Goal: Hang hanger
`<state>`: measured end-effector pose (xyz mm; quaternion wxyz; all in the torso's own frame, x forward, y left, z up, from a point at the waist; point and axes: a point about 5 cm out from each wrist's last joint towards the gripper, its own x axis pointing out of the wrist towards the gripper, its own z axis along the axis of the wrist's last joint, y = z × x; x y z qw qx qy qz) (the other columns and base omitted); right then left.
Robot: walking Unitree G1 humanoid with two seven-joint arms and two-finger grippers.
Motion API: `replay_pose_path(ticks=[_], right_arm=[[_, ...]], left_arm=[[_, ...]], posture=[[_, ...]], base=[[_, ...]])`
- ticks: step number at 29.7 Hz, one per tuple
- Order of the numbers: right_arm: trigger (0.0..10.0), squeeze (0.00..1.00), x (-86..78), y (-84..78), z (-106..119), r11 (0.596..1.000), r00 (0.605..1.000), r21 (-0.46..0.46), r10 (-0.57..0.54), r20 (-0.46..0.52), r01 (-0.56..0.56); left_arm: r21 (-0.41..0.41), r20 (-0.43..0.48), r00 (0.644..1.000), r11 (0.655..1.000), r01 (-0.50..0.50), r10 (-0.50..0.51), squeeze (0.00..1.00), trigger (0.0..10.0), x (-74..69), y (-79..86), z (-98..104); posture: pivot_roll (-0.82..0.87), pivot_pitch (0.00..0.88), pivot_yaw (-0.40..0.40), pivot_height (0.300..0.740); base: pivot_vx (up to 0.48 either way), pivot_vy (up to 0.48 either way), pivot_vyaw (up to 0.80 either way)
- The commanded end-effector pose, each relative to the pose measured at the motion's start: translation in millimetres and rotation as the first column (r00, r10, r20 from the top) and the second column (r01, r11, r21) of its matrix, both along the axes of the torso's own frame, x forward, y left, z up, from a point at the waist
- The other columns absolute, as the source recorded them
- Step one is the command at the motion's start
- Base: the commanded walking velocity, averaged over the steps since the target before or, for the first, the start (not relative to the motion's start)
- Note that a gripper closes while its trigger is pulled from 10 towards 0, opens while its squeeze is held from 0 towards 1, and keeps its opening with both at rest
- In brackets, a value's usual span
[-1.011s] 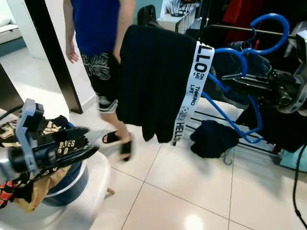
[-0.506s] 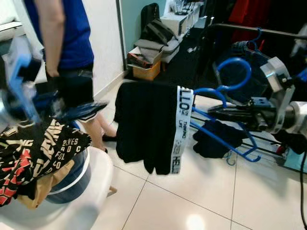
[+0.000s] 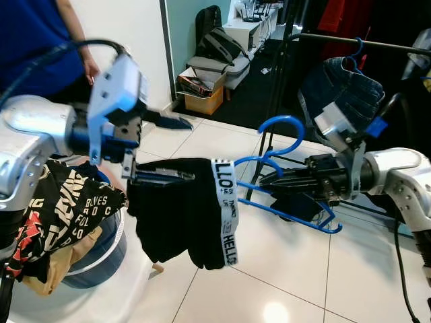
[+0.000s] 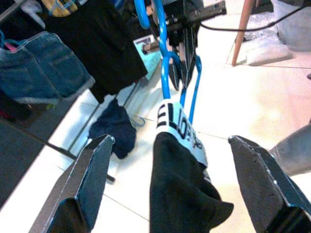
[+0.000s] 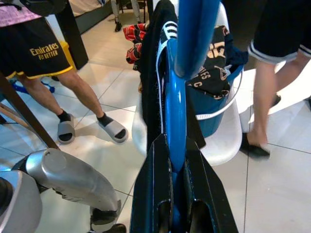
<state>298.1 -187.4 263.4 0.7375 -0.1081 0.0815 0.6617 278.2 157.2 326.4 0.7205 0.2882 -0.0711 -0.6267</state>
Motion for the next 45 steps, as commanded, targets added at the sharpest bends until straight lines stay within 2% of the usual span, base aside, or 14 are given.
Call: replay_pose_path(ticks=[1,7,8,12,13,18,22,30,36,39,40,41,42,45], right_arm=[[10.0,0.0,-1.5,6.9,7,0.999,0.999,-0.006,0.033,0.043,-0.033],[10.0,0.0,-4.3,12.2,11,0.998,0.996,-0.015,0.059,0.067,-0.058],[10.0,0.0,-4.9,13.0,11,0.998,0.996,-0.017,0.062,0.07,-0.061],[10.0,0.0,-5.2,13.2,11,0.998,0.995,-0.019,0.064,0.072,-0.062],[10.0,0.0,-5.6,13.2,11,0.998,0.995,-0.021,0.064,0.072,-0.063],[10.0,0.0,-6.4,13.4,11,0.998,0.995,-0.023,0.068,0.074,-0.066],[10.0,0.0,-7.9,14.9,13,0.997,0.994,-0.025,0.076,0.082,-0.074],[10.0,0.0,-7.7,19.0,16,0.997,0.992,-0.009,0.073,0.102,-0.072],[10.0,0.0,-7.0,21.8,16,0.998,0.992,-0.006,0.067,0.111,-0.067],[10.0,0.0,-4.8,22.3,17,0.998,0.993,0.042,0.033,0.114,-0.038],[10.0,0.83,-4.2,21.6,17,0.998,0.993,0.047,0.027,0.116,-0.033],[10.0,0.83,-4.2,21.6,17,0.998,0.993,0.047,0.027,0.116,-0.033],[10.0,1.0,-4.0,20.5,17,0.998,0.993,0.049,0.024,0.117,-0.03],[10.0,1.0,-3.1,11.9,20,0.998,0.993,0.056,-0.002,0.118,-0.005]], left_arm=[[0.029,-0.032,0.999,1.0,-0.002,0.003,0.0,10.0,3.0,-2.6,-6],[0.084,-0.081,0.995,0.995,-0.054,0.061,0.0,9.8,14.8,-5.7,-15],[0.102,-0.096,0.993,0.993,-0.065,0.075,0.0,8.3,17.0,-4.8,-18],[0.118,-0.107,0.991,0.991,-0.068,0.081,0.0,7.9,18.0,-4.0,-20],[0.134,-0.121,0.989,0.989,-0.066,0.082,0.0,0.0,18.1,-3.8,-24],[0.148,-0.136,0.987,0.987,-0.064,0.085,0.0,0.0,18.1,-3.6,-27],[0.201,-0.157,0.983,0.978,-0.063,0.096,0.0,0.0,18.1,-1.9,-36],[0.245,-0.134,0.985,0.967,-0.071,0.106,0.0,0.0,21.1,-0.4,-40],[0.235,-0.118,0.988,0.97,-0.065,0.095,0.0,0.0,22.9,-1.8,-39],[0.191,-0.098,0.993,0.98,-0.046,0.066,0.0,0.0,25.7,-3.8,-29],[0.177,-0.092,0.994,0.983,-0.041,0.058,0.0,0.0,26.1,-3.7,-25],[0.177,-0.092,0.994,0.983,-0.041,0.058,0.0,0.0,26.1,-3.7,-25],[0.164,-0.09,0.995,0.986,-0.037,0.053,0.0,0.0,26.3,-3.4,-23],[0.136,-0.057,0.997,0.99,-0.04,0.048,0.0,0.0,28.1,1.7,-14]], posture=[[-0.06,0.0,0.032,0.74],[-0.06,0.0,0.035,0.74],[-0.06,0.0,0.036,0.74],[-0.06,0.0,0.036,0.74],[-0.06,0.0,0.035,0.74],[-0.06,0.0,0.037,0.74],[-0.07,0.0,0.038,0.74],[-0.06,0.0,0.038,0.74],[-0.06,0.0,0.045,0.74],[-0.05,0.0,0.046,0.74],[-0.05,0.0,0.047,0.74],[-0.05,0.0,0.047,0.74],[-0.06,0.0,0.048,0.74],[-0.06,0.0,0.044,0.74]], base=[[0.0,0.0,0.0],[0.0,0.0,0.0],[0.0,0.0,0.0],[0.0,0.0,0.0],[0.0,0.0,0.0],[0.0,0.0,0.0],[0.0,0.0,0.0],[0.0,0.0,0.0],[0.0,0.0,0.0],[0.0,0.0,0.0],[0.0,0.0,0.0],[0.0,0.0,0.0],[0.0,0.0,0.0],[0.0,0.0,0.0]])
